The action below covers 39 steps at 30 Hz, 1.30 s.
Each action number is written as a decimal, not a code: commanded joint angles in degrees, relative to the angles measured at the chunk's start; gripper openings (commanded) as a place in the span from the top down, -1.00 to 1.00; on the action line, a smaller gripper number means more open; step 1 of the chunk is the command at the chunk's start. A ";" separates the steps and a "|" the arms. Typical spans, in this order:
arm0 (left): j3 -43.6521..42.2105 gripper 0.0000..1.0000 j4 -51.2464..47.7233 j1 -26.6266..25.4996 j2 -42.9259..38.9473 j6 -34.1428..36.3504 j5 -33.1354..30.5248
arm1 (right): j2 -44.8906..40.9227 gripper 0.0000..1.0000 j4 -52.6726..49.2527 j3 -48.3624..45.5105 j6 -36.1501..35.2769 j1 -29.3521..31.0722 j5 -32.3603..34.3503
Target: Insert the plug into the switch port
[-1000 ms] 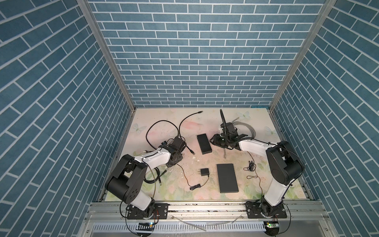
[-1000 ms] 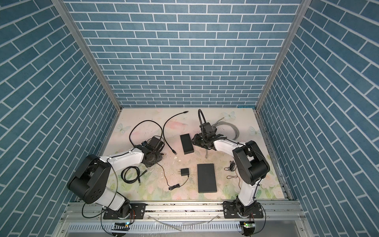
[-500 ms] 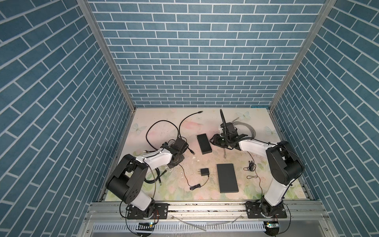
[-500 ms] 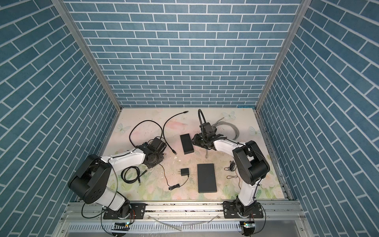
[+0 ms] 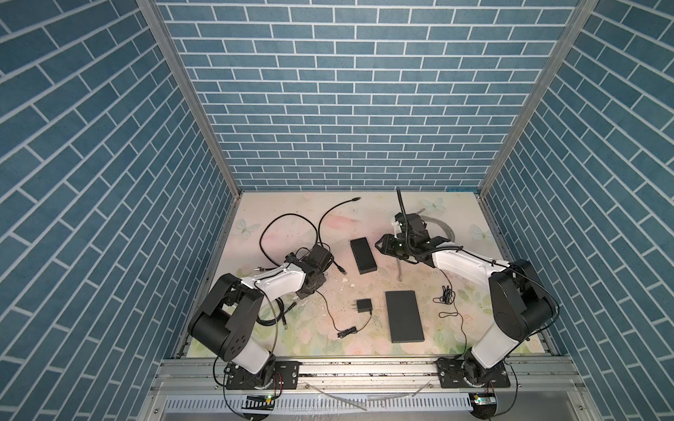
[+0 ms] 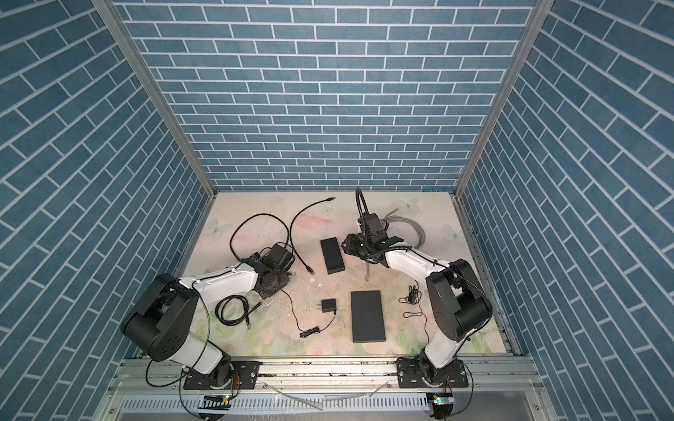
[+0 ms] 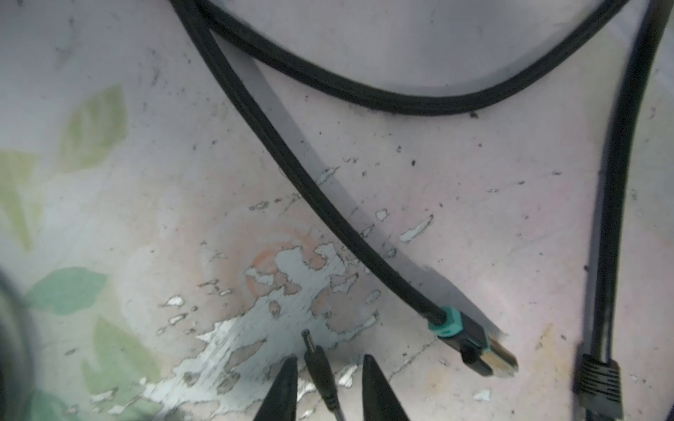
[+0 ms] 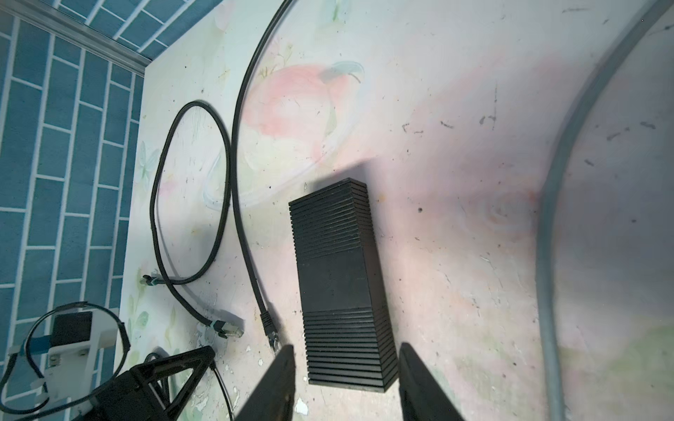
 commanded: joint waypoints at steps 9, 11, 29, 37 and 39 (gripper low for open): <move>-2.24 0.73 0.17 0.71 2.75 -0.15 0.38 | -0.98 0.07 -1.31 0.82 -2.49 1.22 -0.48; -1.89 0.80 0.28 0.71 2.46 0.52 0.55 | -1.98 0.07 1.80 0.00 -5.27 2.17 -3.62; 8.33 0.99 -3.68 -0.09 -6.46 2.42 5.25 | 5.83 0.20 31.23 -5.95 -15.16 17.53 -14.85; 9.09 0.99 -3.73 -0.11 -7.50 3.47 4.65 | 11.02 0.28 43.25 -7.99 -8.32 18.37 -15.15; 9.41 0.99 -3.41 -0.19 -7.36 3.53 4.97 | 11.99 0.29 43.41 -7.16 -7.97 18.75 -15.07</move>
